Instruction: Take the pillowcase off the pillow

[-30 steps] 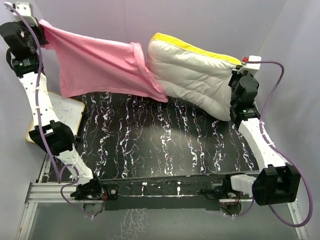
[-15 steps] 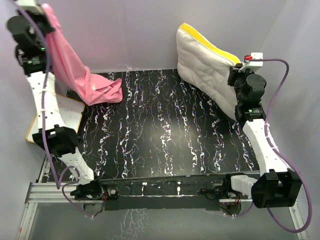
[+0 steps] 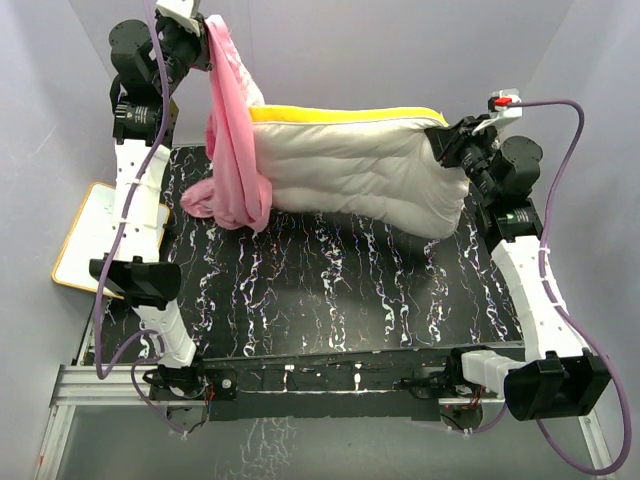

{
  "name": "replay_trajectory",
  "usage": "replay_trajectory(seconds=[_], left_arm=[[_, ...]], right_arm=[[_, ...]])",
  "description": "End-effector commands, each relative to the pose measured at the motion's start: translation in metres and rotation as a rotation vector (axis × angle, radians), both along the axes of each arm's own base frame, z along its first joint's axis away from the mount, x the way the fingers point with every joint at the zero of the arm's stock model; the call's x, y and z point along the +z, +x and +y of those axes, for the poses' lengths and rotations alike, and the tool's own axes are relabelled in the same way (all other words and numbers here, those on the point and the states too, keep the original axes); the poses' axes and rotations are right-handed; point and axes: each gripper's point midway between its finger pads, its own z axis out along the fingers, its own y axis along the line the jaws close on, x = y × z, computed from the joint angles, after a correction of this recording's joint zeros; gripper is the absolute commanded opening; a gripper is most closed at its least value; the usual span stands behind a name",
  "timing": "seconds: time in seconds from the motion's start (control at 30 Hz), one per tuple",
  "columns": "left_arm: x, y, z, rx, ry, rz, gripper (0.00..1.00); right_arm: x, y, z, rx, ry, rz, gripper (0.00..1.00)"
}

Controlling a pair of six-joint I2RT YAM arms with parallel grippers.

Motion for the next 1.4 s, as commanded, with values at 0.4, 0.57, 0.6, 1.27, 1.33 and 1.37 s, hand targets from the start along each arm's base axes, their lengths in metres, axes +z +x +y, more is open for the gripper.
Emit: replay_trajectory(seconds=[0.4, 0.57, 0.6, 1.27, 1.33, 1.37], left_arm=[[-0.272, -0.011, 0.020, -0.013, 0.369, 0.627, 0.49], [-0.261, -0.006, 0.026, 0.028, 0.301, 0.619, 0.97], [-0.255, -0.004, 0.032, 0.057, 0.270, 0.608, 0.97], [-0.416, -0.087, 0.132, 0.346, -0.238, 0.744, 0.97], [-0.444, -0.098, 0.129, 0.345, -0.260, 0.772, 0.97], [-0.457, -0.105, 0.128, 0.348, -0.264, 0.771, 0.97]], right_arm=[[-0.155, 0.054, -0.058, -0.367, 0.031, 0.418, 0.84], [-0.112, 0.040, -0.104, -0.617, 0.053, 0.204, 0.98], [-0.102, 0.029, -0.120, -0.705, 0.078, 0.150, 0.98], [-0.263, -0.041, -0.182, -1.091, -0.055, 0.356, 0.98], [-0.285, -0.048, -0.180, -1.096, -0.006, 0.382, 0.98], [-0.289, -0.051, -0.176, -1.070, 0.012, 0.362, 0.98]])
